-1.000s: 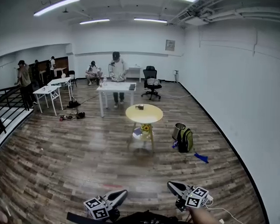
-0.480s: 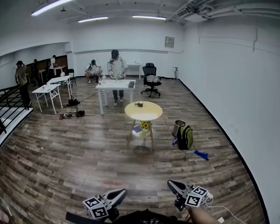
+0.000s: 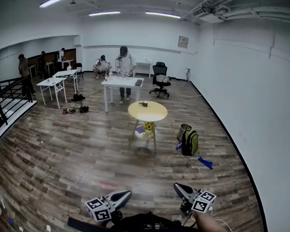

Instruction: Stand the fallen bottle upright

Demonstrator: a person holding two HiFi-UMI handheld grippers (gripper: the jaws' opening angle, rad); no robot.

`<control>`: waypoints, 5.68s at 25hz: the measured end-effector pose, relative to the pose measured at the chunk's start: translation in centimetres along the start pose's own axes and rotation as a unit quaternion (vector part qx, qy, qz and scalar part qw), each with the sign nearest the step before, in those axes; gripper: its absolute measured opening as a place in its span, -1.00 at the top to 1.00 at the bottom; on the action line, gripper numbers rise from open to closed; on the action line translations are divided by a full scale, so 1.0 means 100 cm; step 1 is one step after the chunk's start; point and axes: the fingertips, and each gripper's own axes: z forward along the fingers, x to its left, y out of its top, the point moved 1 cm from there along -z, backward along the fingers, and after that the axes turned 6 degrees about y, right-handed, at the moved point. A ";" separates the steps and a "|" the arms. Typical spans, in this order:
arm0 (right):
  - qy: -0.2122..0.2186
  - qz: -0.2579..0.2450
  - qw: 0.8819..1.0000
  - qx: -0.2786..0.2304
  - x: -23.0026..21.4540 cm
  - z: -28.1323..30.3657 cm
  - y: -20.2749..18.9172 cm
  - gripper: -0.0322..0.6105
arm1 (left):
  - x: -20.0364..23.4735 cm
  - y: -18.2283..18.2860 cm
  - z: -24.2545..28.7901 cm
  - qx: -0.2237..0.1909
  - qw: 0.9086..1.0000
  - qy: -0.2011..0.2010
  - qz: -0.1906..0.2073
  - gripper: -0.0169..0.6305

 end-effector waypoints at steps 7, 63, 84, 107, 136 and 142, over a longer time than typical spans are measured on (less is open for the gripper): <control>0.018 0.008 1.000 0.008 -0.041 -0.042 0.007 0.94 | -0.029 -0.021 0.061 0.012 1.000 0.014 -0.010 0.94; 0.012 -0.018 1.000 0.018 -0.395 0.302 0.098 0.93 | 0.410 0.172 0.249 0.002 0.997 0.073 0.021 0.94; -0.003 -0.029 0.999 0.031 -0.543 0.310 0.130 0.93 | 0.477 0.168 0.395 0.013 0.999 0.051 0.007 0.94; -0.044 -0.028 0.998 0.041 -0.564 0.608 0.099 0.94 | 0.740 0.283 0.306 0.026 0.999 0.008 -0.021 0.94; 0.040 -0.021 0.998 0.038 -0.862 0.525 0.212 0.94 | 0.747 0.268 0.618 0.000 0.997 0.074 0.010 0.94; 0.027 -0.010 0.999 0.034 -0.912 0.527 0.211 0.94 | 0.773 0.269 0.658 0.013 0.997 0.073 0.004 0.94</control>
